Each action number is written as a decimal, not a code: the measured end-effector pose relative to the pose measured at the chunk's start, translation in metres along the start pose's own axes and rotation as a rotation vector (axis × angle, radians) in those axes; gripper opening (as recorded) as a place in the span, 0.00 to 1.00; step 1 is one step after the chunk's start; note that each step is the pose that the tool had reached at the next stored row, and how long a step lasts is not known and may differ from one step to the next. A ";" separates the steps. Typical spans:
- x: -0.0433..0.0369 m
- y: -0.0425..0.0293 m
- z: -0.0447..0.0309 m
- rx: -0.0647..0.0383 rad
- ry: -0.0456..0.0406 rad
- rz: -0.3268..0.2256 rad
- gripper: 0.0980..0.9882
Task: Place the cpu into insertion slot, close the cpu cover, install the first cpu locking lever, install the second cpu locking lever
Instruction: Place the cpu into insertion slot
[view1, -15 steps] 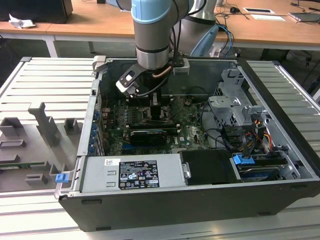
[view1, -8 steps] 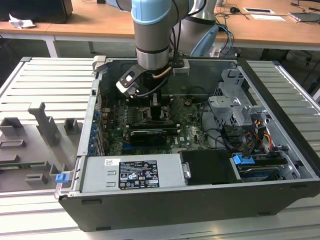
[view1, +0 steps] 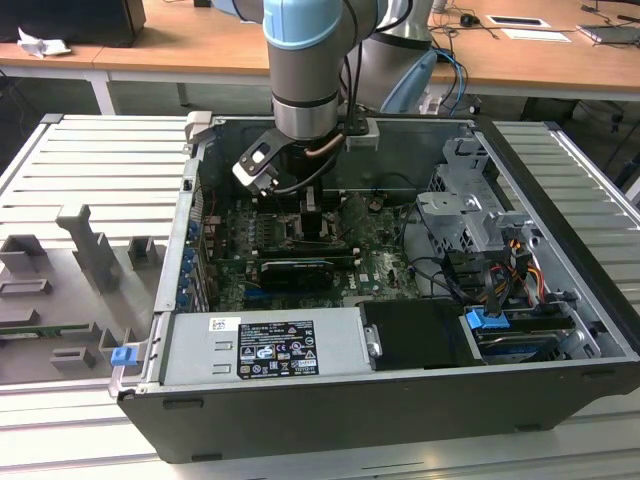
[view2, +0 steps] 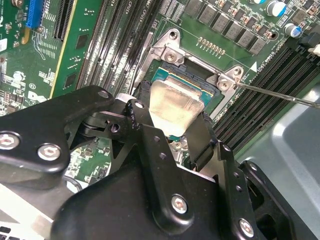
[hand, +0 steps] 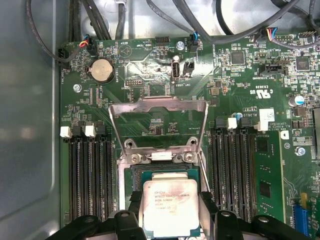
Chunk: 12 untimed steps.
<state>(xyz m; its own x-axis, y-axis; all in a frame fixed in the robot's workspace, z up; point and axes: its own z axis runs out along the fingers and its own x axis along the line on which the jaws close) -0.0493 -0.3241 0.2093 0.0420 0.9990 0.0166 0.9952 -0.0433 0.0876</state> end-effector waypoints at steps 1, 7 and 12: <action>0.0005 -0.0001 0.0006 0.000 0.0000 0.000 0.48; 0.0022 -0.0005 0.0044 0.000 -0.0021 0.004 0.48; 0.0051 0.0002 0.0082 0.000 -0.0064 0.004 0.48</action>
<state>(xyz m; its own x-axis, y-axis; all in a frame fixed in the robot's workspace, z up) -0.0481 -0.3189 0.2012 0.0462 0.9989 0.0105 0.9950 -0.0470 0.0876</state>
